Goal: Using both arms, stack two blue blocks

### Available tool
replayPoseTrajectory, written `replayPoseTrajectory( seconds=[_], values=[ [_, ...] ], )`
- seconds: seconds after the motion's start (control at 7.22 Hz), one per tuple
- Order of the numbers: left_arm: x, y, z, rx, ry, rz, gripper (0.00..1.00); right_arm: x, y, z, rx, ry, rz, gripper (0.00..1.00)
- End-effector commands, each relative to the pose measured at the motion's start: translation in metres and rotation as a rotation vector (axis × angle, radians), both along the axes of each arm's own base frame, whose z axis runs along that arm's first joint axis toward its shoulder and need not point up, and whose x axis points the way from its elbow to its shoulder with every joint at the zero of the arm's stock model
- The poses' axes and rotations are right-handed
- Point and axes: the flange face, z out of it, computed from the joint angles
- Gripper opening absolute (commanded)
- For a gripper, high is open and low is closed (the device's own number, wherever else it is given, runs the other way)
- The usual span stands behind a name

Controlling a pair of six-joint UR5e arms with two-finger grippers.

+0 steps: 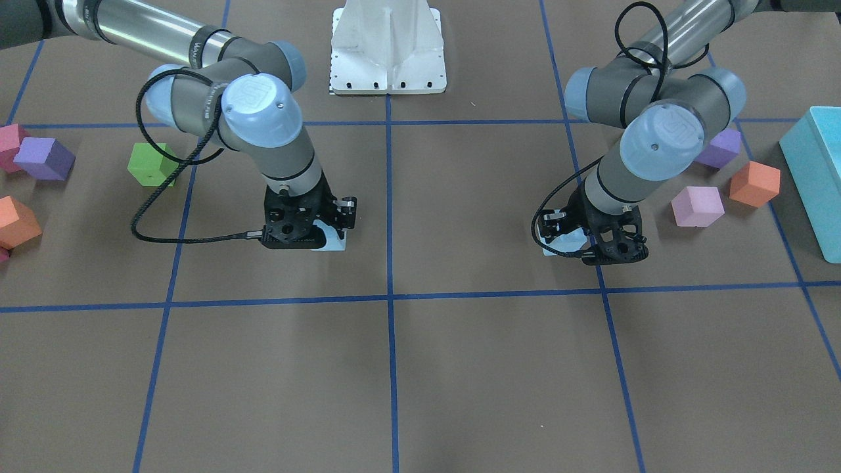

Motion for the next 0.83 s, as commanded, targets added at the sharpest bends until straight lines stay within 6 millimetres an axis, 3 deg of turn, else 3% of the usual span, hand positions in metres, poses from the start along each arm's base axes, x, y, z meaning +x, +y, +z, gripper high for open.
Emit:
replayPoseTrajectory(
  seconds=[0.0, 0.42, 0.69],
  values=[
    [0.002, -0.001, -0.008, -0.021, 0.009, -0.017, 0.57, -0.036, 0.004, -0.038, -0.034, -0.012, 0.05, 0.58],
    [0.003, -0.001, -0.007, -0.024, 0.008, -0.018, 0.57, -0.068, 0.005, -0.027, -0.008, 0.015, 0.064, 0.59],
    [0.003, -0.002, -0.007, -0.025, 0.007, -0.018, 0.57, -0.09, 0.012, -0.03, 0.02, 0.011, 0.046, 0.59]
  ],
)
